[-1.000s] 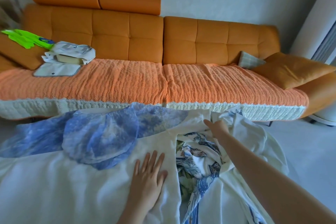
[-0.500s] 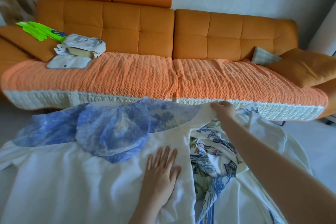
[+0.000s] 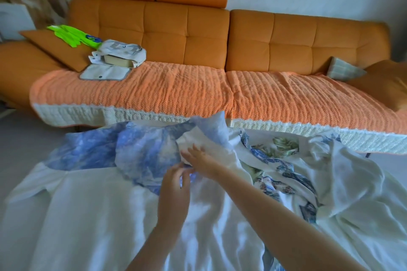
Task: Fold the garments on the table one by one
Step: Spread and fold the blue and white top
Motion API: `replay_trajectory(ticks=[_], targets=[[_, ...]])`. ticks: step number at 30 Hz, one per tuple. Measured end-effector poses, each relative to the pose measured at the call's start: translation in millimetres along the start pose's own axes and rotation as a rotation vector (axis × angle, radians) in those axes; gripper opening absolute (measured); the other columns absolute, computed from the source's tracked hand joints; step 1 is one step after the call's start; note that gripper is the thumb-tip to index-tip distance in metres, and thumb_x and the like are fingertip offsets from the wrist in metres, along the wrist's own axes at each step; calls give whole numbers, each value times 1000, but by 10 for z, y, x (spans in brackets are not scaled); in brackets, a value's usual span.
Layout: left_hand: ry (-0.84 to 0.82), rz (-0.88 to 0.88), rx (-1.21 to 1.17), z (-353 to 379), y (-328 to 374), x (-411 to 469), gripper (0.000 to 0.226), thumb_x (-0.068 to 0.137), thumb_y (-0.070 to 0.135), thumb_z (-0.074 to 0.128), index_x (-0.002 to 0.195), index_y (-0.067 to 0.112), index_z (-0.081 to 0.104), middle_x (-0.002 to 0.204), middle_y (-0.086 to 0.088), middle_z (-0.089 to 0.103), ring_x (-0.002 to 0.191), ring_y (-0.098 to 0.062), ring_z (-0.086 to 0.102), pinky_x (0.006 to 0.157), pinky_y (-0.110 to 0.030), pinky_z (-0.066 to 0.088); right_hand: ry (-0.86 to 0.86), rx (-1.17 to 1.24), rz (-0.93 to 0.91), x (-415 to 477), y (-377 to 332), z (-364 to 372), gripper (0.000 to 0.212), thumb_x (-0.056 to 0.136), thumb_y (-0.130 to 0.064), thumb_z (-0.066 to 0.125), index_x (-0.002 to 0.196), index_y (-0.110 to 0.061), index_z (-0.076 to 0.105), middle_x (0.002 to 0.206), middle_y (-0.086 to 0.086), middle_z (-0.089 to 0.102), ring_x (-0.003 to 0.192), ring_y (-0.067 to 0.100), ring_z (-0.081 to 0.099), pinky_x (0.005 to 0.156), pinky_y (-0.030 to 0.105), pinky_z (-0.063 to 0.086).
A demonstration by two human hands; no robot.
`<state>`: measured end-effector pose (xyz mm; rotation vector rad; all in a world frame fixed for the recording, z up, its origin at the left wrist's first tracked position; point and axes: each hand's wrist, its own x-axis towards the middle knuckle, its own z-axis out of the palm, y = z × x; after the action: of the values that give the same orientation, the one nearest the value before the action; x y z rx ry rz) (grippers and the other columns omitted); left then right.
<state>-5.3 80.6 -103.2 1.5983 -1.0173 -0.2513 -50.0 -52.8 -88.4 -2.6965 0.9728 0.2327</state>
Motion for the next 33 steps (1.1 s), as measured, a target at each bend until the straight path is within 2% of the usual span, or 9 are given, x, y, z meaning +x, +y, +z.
replay_trajectory(ticks=[4,7,11,14,17,21,25,30,33], targets=[[-107,145,400,-145,-343,319,33,87,14,45,109,6,67,124,-12,60,117,-27,55,97,-33,41,344,64,-83,7,296,-71,49,99,-31,31,140,-6,41,150,17,30,138,35,29,109,50,32],[-391,199,668,26,-396,512,47,86,34,36,118,17,65,128,-12,59,115,-31,59,87,-53,47,236,87,52,43,592,-126,56,100,-43,24,150,-18,18,158,2,11,146,21,5,118,36,3],[-596,207,890,329,-485,613,86,72,59,-10,148,32,21,157,0,13,145,-22,12,114,-53,7,183,-176,153,171,827,-140,66,92,-56,1,149,-25,-9,157,2,-14,144,22,-16,117,39,-8],[-545,292,918,385,-623,564,97,73,70,-26,147,32,25,156,1,13,144,-21,17,112,-56,12,67,-162,247,218,1015,37,60,98,-52,11,149,-28,-7,157,2,-16,144,23,-14,117,43,-5],[-611,226,926,406,-701,507,110,51,70,-45,148,38,-4,151,12,-19,144,-12,-13,115,-48,-6,111,-11,351,229,1099,196,66,95,-60,12,149,-30,-10,157,-4,-16,144,17,-14,118,41,-3],[-669,216,945,378,-641,511,80,76,69,-18,148,35,-6,157,6,-15,144,-14,-14,116,-49,-4,21,-126,326,251,1084,107,63,97,-56,10,149,-27,-12,157,1,-16,145,23,-12,115,46,-10],[-550,219,947,316,-545,559,70,91,57,5,142,23,40,148,-1,38,135,-19,38,106,-50,32,261,-85,219,338,905,-57,65,97,-54,15,149,-25,-11,157,0,-17,144,21,-16,115,41,-11],[-750,141,857,250,-609,612,57,98,50,21,149,27,16,158,5,9,145,-12,6,115,-39,6,125,9,136,365,586,240,113,57,-79,-20,151,-23,10,159,1,2,146,23,-1,117,42,-1],[-662,120,532,-22,-542,730,51,94,46,36,137,22,47,147,-2,40,139,-14,30,116,-40,18,99,-20,150,347,515,163,86,79,-68,0,150,-22,14,159,7,1,146,29,-1,117,47,3]])
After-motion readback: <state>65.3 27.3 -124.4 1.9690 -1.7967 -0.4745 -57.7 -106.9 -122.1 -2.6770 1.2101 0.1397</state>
